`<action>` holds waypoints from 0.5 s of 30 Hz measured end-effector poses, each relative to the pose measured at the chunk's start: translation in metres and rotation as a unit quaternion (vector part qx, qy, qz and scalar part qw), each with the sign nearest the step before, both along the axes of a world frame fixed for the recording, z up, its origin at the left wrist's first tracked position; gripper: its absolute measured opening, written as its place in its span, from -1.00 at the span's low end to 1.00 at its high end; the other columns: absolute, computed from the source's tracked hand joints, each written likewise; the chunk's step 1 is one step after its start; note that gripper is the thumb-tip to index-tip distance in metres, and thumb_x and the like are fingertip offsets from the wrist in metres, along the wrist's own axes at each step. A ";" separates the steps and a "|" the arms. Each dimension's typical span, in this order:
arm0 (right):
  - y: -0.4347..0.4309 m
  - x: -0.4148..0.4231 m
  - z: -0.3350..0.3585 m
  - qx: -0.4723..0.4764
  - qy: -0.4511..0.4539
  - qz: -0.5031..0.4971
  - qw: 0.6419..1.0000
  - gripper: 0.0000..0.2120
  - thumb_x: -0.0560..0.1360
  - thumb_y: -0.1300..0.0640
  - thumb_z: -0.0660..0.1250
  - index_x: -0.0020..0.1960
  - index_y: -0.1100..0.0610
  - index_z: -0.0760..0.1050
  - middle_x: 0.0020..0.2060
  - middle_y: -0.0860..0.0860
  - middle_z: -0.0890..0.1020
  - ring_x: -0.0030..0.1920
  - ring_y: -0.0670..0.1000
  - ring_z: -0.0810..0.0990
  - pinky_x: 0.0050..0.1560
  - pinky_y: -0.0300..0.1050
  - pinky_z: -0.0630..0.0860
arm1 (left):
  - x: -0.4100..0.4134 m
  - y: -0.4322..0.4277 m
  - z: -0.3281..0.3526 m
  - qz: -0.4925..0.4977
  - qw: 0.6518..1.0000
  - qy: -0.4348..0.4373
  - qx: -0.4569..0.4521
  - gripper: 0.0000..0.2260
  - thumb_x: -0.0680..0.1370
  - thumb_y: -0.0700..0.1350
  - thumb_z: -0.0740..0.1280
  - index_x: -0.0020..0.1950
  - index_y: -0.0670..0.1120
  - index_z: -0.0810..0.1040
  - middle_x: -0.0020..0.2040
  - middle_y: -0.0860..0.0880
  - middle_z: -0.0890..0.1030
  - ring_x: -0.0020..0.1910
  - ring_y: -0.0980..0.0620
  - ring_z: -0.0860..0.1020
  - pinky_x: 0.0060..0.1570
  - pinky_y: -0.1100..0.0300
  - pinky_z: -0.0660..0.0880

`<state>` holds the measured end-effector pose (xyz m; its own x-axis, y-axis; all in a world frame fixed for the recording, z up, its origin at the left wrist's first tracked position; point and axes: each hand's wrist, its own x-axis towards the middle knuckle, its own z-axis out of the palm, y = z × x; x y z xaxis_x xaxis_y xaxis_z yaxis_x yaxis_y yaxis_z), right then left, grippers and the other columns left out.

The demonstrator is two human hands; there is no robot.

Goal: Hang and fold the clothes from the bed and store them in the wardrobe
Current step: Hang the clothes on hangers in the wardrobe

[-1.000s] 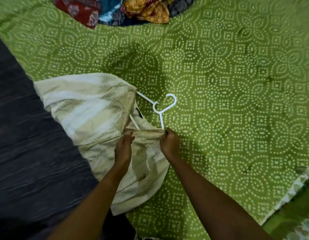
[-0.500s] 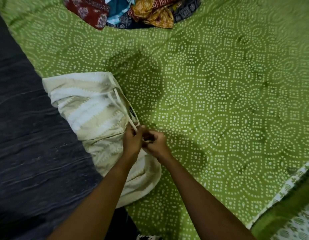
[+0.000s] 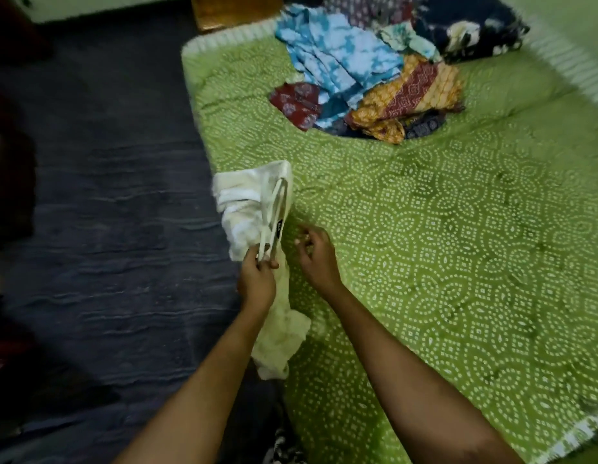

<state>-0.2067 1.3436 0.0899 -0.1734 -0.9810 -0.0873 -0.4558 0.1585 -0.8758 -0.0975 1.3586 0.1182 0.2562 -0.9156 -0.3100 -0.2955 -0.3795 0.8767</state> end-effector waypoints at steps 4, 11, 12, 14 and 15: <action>0.016 0.059 0.057 -0.103 0.027 0.060 0.992 -0.53 0.54 0.11 0.20 0.40 0.24 0.30 0.26 0.24 0.37 0.21 0.21 0.45 0.21 0.02 0.40 | 0.055 0.040 0.050 0.044 0.997 -0.001 -0.056 -0.82 0.60 -0.24 0.16 0.11 -0.19 0.52 -0.20 -0.09 0.53 -0.24 -0.06 0.47 -0.26 0.11 0.37; 0.101 0.177 0.142 -0.249 0.071 0.208 0.943 -0.56 0.55 0.11 0.17 0.41 0.20 0.32 0.34 0.17 0.36 0.35 0.13 0.35 0.35 0.05 0.33 | 0.176 0.168 0.135 0.145 0.964 -0.081 -0.209 -0.76 0.58 -0.05 0.26 -0.24 -0.12 0.50 -0.49 0.09 0.38 -0.50 0.20 0.38 -0.48 0.36 0.25; 0.113 0.193 0.151 -0.271 0.075 0.226 0.933 -0.56 0.56 0.11 0.19 0.42 0.18 0.31 0.36 0.16 0.35 0.36 0.11 0.34 0.36 0.04 0.32 | 0.191 0.185 0.146 0.137 0.964 -0.088 -0.213 -0.77 0.58 -0.05 0.26 -0.23 -0.11 0.52 -0.49 0.09 0.39 -0.50 0.24 0.39 -0.48 0.37 0.26; 0.145 0.230 0.177 -0.305 0.082 0.255 0.914 -0.55 0.56 0.10 0.20 0.44 0.14 0.30 0.39 0.15 0.32 0.37 0.11 0.32 0.37 -0.03 0.28 | 0.227 0.227 0.169 0.127 0.960 -0.107 -0.223 -0.78 0.57 -0.04 0.28 -0.22 -0.10 0.55 -0.50 0.10 0.41 -0.50 0.28 0.39 -0.46 0.39 0.27; 0.158 0.243 0.185 -0.325 0.095 0.264 0.903 -0.55 0.56 0.09 0.19 0.43 0.14 0.31 0.39 0.16 0.33 0.36 0.14 0.34 0.35 0.00 0.27 | 0.241 0.244 0.177 0.120 0.960 -0.109 -0.227 -0.77 0.56 0.00 0.28 -0.22 -0.09 0.56 -0.50 0.10 0.42 -0.49 0.27 0.39 -0.44 0.37 0.26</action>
